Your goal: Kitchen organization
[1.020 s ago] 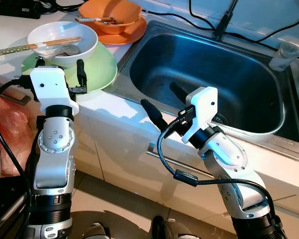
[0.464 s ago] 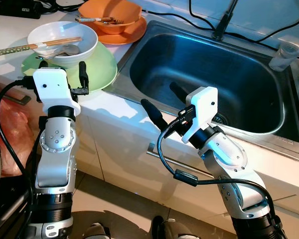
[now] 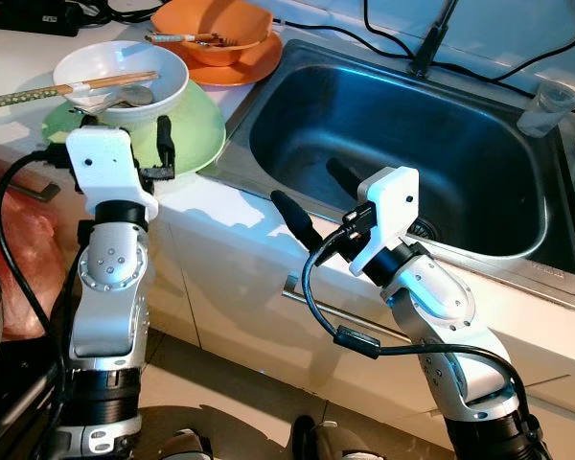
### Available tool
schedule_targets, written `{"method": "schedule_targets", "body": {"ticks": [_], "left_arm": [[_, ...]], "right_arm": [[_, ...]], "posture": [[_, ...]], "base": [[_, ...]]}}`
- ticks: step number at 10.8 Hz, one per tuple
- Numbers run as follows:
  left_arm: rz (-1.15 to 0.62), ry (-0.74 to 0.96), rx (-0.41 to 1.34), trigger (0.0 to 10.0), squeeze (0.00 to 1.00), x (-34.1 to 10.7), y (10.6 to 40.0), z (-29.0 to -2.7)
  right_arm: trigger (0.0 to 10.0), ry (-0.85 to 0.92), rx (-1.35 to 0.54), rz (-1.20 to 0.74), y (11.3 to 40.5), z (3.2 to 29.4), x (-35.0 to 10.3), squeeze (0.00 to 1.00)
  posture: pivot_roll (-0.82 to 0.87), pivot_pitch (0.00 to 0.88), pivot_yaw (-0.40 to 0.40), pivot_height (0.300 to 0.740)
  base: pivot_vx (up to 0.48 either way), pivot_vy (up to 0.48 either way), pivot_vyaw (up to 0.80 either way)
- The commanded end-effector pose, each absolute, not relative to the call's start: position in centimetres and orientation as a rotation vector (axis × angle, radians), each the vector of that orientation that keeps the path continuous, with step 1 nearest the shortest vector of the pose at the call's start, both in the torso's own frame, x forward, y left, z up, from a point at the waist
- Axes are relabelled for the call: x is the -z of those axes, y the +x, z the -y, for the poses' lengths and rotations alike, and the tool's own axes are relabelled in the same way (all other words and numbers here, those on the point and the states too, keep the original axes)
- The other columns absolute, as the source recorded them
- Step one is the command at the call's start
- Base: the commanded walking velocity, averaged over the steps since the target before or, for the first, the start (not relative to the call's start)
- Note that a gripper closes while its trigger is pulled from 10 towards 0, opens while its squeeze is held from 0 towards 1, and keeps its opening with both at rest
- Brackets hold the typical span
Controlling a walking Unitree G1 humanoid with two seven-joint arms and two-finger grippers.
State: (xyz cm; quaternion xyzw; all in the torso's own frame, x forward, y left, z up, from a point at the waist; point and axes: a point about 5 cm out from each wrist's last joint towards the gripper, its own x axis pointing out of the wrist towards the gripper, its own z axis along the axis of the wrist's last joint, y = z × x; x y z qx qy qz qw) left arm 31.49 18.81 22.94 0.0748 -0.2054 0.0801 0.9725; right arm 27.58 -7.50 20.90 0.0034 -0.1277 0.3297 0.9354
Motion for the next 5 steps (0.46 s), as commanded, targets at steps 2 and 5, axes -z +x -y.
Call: {"method": "schedule_targets", "body": {"ticks": [2, 5], "left_arm": [[0.433, 0.149, -0.13, 10.0, 0.0, -23.6, 31.7, -18.4], [0.457, 0.165, -0.184, 10.0, 0.0, -24.4, 31.8, -19.4]], "right_arm": [[10.0, 0.0, -0.668, 0.263, 27.5, 7.6, -20.7, 0.0], [10.0, 0.002, -0.666, 0.262, 27.5, 7.6, -20.7, 0.0]], "posture": [[-0.02, 0.162, -0.106, 0.74], [-0.02, 0.166, -0.106, 0.74]], "base": [[0.0, 0.0, 0.0], [0.0, 0.0, 0.0]]}}
